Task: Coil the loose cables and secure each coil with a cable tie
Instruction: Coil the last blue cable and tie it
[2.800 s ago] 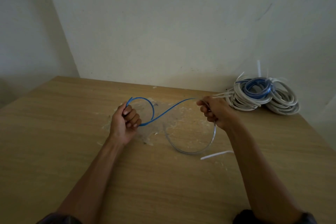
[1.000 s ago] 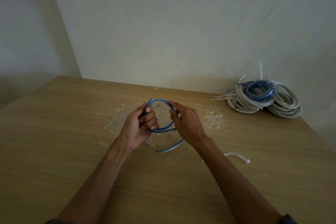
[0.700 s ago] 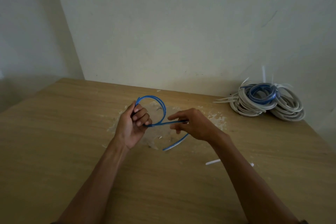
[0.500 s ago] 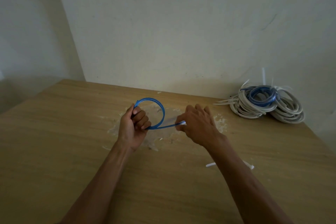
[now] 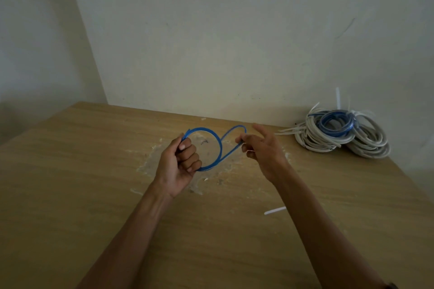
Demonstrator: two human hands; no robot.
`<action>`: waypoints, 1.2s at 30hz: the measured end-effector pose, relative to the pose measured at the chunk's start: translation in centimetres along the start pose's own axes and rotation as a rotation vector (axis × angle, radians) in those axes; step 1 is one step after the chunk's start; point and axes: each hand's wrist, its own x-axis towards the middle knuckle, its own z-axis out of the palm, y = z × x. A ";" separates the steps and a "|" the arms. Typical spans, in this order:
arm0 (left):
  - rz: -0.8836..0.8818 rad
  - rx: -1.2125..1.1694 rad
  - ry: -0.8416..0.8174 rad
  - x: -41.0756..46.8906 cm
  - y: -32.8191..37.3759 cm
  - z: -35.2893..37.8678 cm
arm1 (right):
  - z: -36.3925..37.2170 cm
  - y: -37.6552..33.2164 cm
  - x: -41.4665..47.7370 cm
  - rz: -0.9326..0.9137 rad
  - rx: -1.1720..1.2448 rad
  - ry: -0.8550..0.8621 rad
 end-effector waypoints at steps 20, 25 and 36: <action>-0.076 0.496 -0.014 -0.5 -1.5 0.5 | 2.9 1.5 -1.5 -0.907 -1.037 -0.035; -0.036 0.649 0.042 -0.4 -1.6 1.0 | 3.1 2.1 -1.6 -0.889 -1.001 -0.053; -0.167 0.358 -0.023 -0.5 -0.8 0.4 | 3.7 3.3 -1.4 -0.816 -0.862 0.022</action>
